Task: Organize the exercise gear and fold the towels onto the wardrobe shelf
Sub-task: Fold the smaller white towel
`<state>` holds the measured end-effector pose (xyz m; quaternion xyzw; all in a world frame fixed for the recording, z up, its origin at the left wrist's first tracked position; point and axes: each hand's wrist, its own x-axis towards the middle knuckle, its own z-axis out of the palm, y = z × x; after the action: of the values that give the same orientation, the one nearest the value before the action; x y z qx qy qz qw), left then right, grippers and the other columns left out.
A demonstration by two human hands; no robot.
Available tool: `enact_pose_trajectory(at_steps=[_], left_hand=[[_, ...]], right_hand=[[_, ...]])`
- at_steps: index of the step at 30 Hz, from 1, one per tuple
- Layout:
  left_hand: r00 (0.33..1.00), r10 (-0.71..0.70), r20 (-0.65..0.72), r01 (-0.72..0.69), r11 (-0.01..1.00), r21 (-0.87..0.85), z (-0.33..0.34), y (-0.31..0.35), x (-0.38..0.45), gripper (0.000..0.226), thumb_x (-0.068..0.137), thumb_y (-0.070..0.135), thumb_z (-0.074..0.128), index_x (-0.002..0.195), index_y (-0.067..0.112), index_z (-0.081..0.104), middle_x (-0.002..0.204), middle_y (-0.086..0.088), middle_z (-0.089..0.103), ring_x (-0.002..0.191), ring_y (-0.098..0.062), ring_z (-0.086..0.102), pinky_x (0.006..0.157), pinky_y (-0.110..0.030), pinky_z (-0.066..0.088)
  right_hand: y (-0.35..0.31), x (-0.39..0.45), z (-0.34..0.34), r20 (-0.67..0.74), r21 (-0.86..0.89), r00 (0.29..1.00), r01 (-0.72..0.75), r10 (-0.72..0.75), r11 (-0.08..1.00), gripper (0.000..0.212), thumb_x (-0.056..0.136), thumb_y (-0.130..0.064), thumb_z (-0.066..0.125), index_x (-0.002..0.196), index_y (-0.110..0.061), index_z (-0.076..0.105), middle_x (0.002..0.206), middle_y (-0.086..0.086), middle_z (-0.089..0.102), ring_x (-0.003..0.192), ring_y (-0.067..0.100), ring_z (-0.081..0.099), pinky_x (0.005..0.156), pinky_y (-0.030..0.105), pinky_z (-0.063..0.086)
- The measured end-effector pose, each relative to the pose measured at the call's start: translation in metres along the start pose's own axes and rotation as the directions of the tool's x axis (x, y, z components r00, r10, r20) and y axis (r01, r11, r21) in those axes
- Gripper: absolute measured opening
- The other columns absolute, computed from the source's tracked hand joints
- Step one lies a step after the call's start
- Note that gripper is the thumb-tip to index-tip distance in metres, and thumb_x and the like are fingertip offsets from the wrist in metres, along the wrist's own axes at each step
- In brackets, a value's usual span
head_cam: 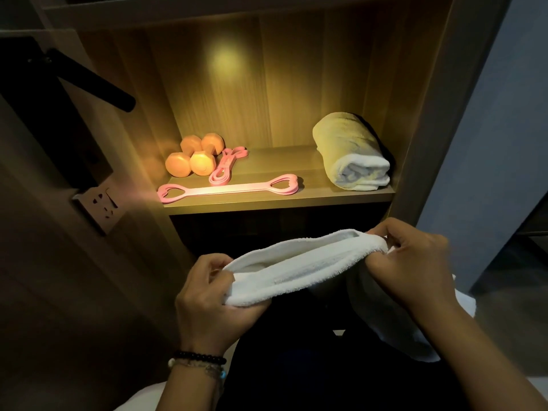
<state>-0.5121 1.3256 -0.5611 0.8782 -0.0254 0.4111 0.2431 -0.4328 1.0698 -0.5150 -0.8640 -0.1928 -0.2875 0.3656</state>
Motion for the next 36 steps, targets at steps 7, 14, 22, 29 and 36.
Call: enact_pose_trajectory(at_steps=[7,14,22,29,36], left_hand=[[0.933,-0.321,0.165,0.357,0.887,-0.294,0.004,-0.004,-0.016,0.023,0.065,0.051,0.069,0.073,0.029,0.069,0.077,0.008,0.066,0.073,-0.005,0.063,0.065,-0.021,0.05],[0.86,-0.376,0.345,0.51,0.625,-0.591,0.015,-0.012,-0.025,0.044,0.054,0.035,0.074,0.073,-0.002,0.061,0.073,-0.009,0.067,0.065,-0.01,0.06,0.062,-0.019,0.048],[0.523,-0.542,0.658,0.808,0.07,-0.585,0.017,-0.025,-0.044,0.071,0.056,0.038,0.09,0.11,0.0,0.063,0.103,-0.019,0.071,0.088,-0.025,0.068,0.069,-0.03,0.057],[0.63,-0.634,0.448,0.72,0.26,-0.644,0.014,-0.007,-0.04,0.02,0.072,0.009,0.069,0.092,0.004,0.07,0.092,-0.011,0.074,0.089,-0.026,0.068,0.075,-0.033,0.057],[0.784,-0.504,0.364,0.605,0.485,-0.631,0.018,0.022,-0.039,0.024,0.06,0.034,0.088,0.08,0.031,0.077,0.105,0.007,0.073,0.1,-0.011,0.067,0.075,-0.02,0.054]], right_hand=[[0.007,0.008,-0.017,-0.124,0.032,0.989,-0.081,0.085,0.996,0.011,0.068,-0.016,0.058,0.071,-0.018,0.068,0.058,-0.01,0.056,0.069,0.009,0.053,0.055,0.004,0.037],[0.015,0.003,-0.018,-0.115,0.055,0.987,-0.105,0.111,0.993,0.018,0.067,-0.03,0.049,0.069,-0.023,0.065,0.058,-0.008,0.059,0.073,0.012,0.054,0.055,0.008,0.037],[0.017,0.001,-0.017,-0.077,0.04,0.981,-0.173,0.175,0.984,0.011,0.069,-0.009,0.067,0.068,-0.02,0.067,0.059,-0.013,0.059,0.074,-0.002,0.057,0.055,0.009,0.038],[0.017,-0.001,-0.017,-0.057,0.042,0.985,-0.162,0.165,0.986,0.012,0.071,-0.01,0.069,0.069,-0.022,0.065,0.059,-0.008,0.06,0.06,0.011,0.057,0.051,0.01,0.039],[0.021,-0.004,-0.015,-0.007,0.029,0.979,-0.201,0.201,0.979,0.018,0.072,0.001,0.071,0.069,-0.017,0.066,0.061,-0.002,0.062,0.058,0.01,0.055,0.052,0.02,0.04]])
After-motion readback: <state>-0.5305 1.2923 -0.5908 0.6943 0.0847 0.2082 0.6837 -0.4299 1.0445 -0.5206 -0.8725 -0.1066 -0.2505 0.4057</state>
